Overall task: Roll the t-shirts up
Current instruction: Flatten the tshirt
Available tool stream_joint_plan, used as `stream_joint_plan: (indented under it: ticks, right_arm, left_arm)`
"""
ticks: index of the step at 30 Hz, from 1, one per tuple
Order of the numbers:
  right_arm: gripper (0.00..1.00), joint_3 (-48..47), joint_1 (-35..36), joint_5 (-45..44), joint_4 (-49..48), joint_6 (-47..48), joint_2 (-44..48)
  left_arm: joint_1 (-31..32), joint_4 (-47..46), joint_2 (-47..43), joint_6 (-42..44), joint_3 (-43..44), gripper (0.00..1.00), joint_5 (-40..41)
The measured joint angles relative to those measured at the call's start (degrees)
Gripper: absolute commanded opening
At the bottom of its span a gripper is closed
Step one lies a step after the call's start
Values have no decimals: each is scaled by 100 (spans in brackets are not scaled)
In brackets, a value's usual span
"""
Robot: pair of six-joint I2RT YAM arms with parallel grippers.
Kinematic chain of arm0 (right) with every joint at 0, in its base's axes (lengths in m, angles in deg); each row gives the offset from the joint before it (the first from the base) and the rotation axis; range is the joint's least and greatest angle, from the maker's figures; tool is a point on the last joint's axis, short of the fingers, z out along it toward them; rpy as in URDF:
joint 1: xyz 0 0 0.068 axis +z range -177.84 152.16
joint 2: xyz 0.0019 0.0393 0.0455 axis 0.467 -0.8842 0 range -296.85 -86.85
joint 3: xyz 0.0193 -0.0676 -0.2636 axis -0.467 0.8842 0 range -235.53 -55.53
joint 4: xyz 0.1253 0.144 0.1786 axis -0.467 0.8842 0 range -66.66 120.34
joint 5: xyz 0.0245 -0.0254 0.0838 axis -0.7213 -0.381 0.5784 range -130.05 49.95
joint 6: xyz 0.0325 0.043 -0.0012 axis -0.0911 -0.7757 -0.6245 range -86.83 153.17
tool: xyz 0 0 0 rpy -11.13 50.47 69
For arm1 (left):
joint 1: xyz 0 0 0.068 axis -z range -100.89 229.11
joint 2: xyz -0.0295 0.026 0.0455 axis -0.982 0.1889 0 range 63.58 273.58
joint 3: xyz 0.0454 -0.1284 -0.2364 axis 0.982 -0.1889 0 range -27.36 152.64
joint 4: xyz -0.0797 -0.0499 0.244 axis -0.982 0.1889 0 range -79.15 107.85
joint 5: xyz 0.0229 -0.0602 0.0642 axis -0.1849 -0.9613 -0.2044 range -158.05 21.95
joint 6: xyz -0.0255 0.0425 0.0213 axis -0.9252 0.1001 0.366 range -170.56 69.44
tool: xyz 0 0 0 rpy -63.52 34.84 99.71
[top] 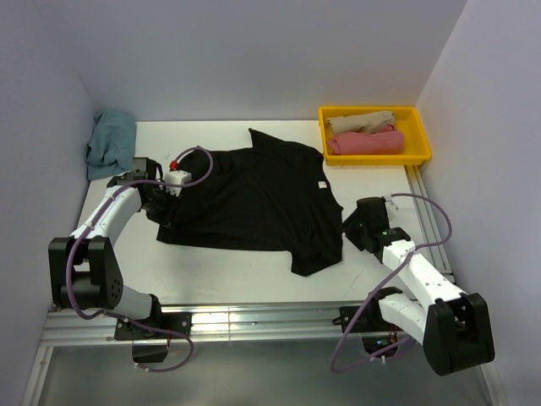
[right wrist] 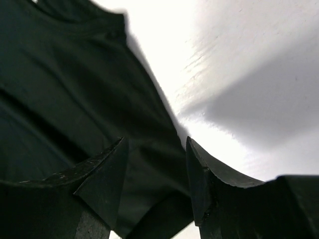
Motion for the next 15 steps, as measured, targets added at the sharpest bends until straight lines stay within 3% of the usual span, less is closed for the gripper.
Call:
stream_joint_plan:
  ticks: [15]
  right_arm:
    - [54,140,-247,529,-649,7,-824]
  left_arm:
    - [0,50,-2,0,0,0,31]
